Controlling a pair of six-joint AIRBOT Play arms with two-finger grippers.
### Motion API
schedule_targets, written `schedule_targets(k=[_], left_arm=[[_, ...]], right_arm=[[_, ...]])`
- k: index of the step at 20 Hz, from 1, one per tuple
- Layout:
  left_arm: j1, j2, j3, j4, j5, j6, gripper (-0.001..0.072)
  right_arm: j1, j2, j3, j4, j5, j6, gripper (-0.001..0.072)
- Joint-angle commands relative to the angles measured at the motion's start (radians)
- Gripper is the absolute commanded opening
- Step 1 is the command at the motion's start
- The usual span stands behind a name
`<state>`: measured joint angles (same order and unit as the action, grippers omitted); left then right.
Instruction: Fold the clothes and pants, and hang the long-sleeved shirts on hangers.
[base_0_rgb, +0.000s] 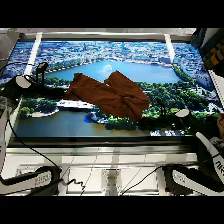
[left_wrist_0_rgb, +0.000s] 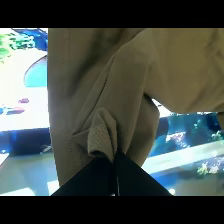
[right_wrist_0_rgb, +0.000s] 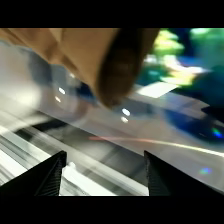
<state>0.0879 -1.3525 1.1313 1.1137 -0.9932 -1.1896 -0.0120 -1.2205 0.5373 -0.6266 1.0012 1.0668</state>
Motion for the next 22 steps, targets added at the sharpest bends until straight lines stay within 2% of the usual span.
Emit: schedule_targets(k=[1, 3, 5, 6, 7, 9, 11, 14, 17, 20, 22], left_arm=[[0.001, 0.0, 0.0, -0.019, 0.001, 0.0, 0.0017], [0.001, -0.001, 0.0, -0.018, 0.001, 0.0, 0.0017], [0.001, -0.003, 0.0, -0.019, 0.002, 0.0, 0.0017], [0.001, -0.003, 0.0, -0.018, 0.002, 0.0, 0.0017], [0.001, -0.003, 0.0, -0.018, 0.004, 0.0, 0.0017], [0.001, -0.003, 0.0, -0.02, 0.009, 0.0, 0.0017], [-0.001, -0.003, 0.0, -0.027, 0.018, 0.0, 0.0017], [-0.002, -0.004, 0.0, -0.044, 0.051, 0.0, 0.0018], [0.002, 0.002, 0.002, -0.103, 0.133, 0.0, 0.0017], [0.023, 0.045, 0.028, -0.112, 0.22, 0.0, 0.0017], [0.06, 0.098, 0.054, -0.112, 0.262, 0.0, 0.0017]], right_arm=[[0.109, 0.008, -0.047, 0.162, -0.198, 0.108, 0.057], [0.151, -0.003, -0.047, 0.166, -0.307, 0.264, 0.055], [0.171, -0.023, -0.047, 0.166, -0.383, 0.319, 0.0548], [0.171, -0.033, -0.047, 0.167, -0.407, 0.336, 0.0485], [0.171, -0.04, -0.047, 0.165, -0.429, 0.338, 0.0334], [0.171, -0.051, -0.045, 0.172, -0.483, 0.338, 0.0215], [0.171, -0.051, -0.036, 0.179, -0.534, 0.337, 0.0019], [0.171, -0.051, 0.014, 0.173, -0.562, 0.325, 0.0018], [0.158, -0.05, 0.128, 0.047, -0.537, 0.304, 0.0018], [0.079, -0.016, 0.293, -0.151, -0.429, 0.305, 0.0018], [-0.006, 0.026, 0.401, -0.222, -0.34, 0.305, 0.0018]])
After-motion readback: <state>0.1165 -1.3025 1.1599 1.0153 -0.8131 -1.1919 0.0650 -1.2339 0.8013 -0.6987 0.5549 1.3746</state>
